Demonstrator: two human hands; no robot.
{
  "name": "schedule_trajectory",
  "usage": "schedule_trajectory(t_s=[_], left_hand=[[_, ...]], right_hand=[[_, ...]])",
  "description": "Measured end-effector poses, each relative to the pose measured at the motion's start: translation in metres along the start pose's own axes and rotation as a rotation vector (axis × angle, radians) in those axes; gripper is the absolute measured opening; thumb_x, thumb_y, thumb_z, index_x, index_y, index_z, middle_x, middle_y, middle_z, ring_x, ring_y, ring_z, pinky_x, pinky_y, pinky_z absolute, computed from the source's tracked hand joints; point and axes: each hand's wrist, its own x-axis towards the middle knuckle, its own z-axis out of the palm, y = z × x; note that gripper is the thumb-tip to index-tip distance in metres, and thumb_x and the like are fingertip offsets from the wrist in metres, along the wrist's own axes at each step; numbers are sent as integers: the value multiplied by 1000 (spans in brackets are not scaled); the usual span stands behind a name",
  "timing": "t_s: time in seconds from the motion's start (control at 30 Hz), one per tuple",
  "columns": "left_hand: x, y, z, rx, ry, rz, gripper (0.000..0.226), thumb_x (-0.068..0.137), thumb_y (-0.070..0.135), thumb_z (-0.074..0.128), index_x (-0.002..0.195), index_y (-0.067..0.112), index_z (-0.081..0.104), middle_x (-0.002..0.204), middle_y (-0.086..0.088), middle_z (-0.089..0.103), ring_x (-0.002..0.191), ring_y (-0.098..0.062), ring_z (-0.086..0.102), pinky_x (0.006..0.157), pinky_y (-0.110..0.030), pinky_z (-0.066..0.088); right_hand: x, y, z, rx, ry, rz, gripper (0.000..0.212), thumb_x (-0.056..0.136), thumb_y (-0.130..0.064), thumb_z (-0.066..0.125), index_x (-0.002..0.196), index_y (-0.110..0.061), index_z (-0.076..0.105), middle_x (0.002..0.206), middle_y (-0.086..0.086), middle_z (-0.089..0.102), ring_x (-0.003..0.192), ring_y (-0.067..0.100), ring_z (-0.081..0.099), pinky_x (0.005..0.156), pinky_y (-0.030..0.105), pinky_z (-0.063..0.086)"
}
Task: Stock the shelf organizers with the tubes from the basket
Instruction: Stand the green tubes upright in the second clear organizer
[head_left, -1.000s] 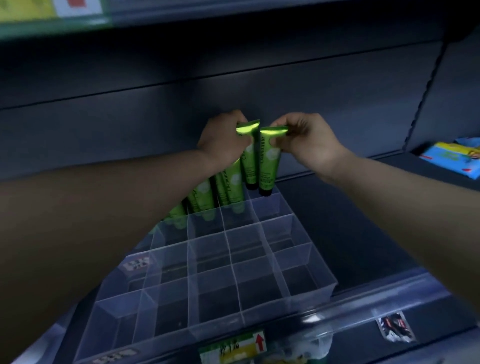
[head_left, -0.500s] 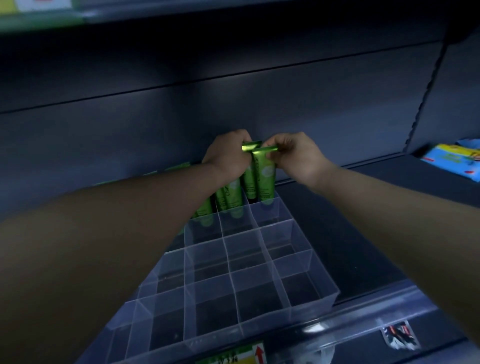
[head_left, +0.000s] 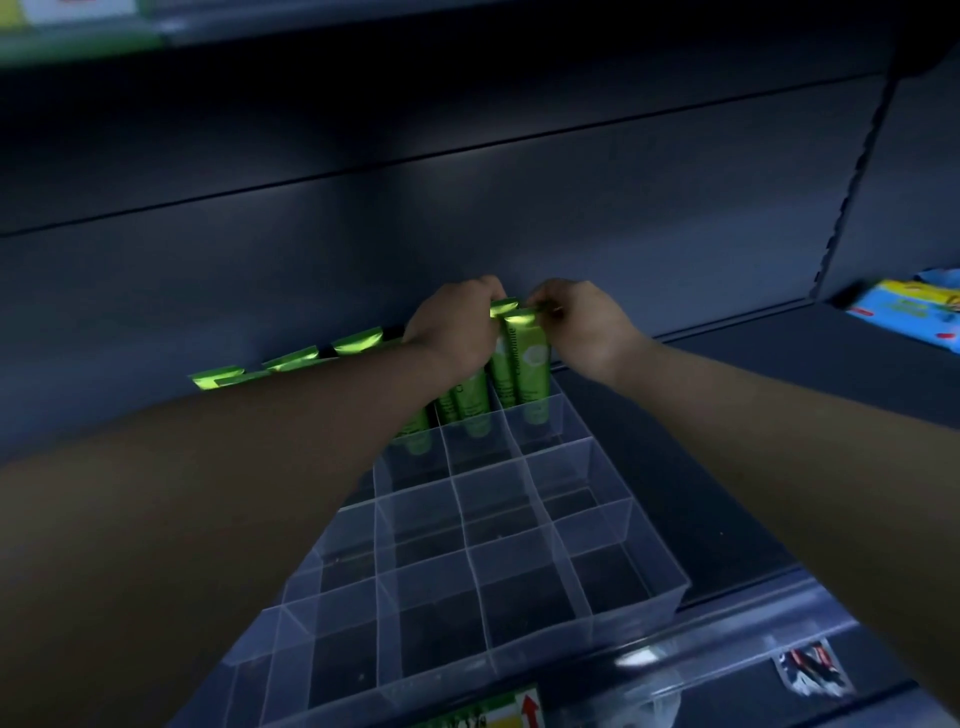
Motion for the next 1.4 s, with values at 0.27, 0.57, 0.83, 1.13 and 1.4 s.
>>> schedule_trajectory(t_s=[0.27,0.57,0.83,1.13,1.4], left_hand=[[-13,-1,-9,123,7,76,42,92,20,50,133,14,43,134,-8,48,116,-27,51,93,-37,45],[-47,1,-31,353,-73,97,61,89,30,52,142,13,28,146,-9,34,132,-28,34,110,-36,23],[-101,-3,-55,426,-123,112,75,87,42,50,148,20,12,155,-2,17,144,-25,10,117,-43,6],[-166,-1,-90,501,-150,67,75,89,47,45,148,20,7,157,-2,7,145,-23,2,118,-45,0],[-235,-5,-112,541,-156,1,70,92,45,37,148,21,4,157,-4,5,145,-24,0,118,-47,0]], right_hand=[[-18,-8,-2,-120,19,-75,41,90,2,46,130,-5,47,134,16,45,123,26,45,90,11,28],[-50,-31,-1,-315,-55,-64,66,89,-27,54,145,-15,23,154,8,12,142,27,12,114,44,23],[-92,-63,5,-415,-138,-34,74,89,-46,47,148,-22,9,157,3,-3,145,25,-3,115,46,8],[-146,-103,21,-377,-177,-48,77,89,-48,45,148,-27,0,157,1,-8,145,23,-6,116,49,8],[-197,-137,37,-412,-252,-130,70,94,-50,35,149,-25,-2,157,0,-9,145,22,-7,117,45,6]])
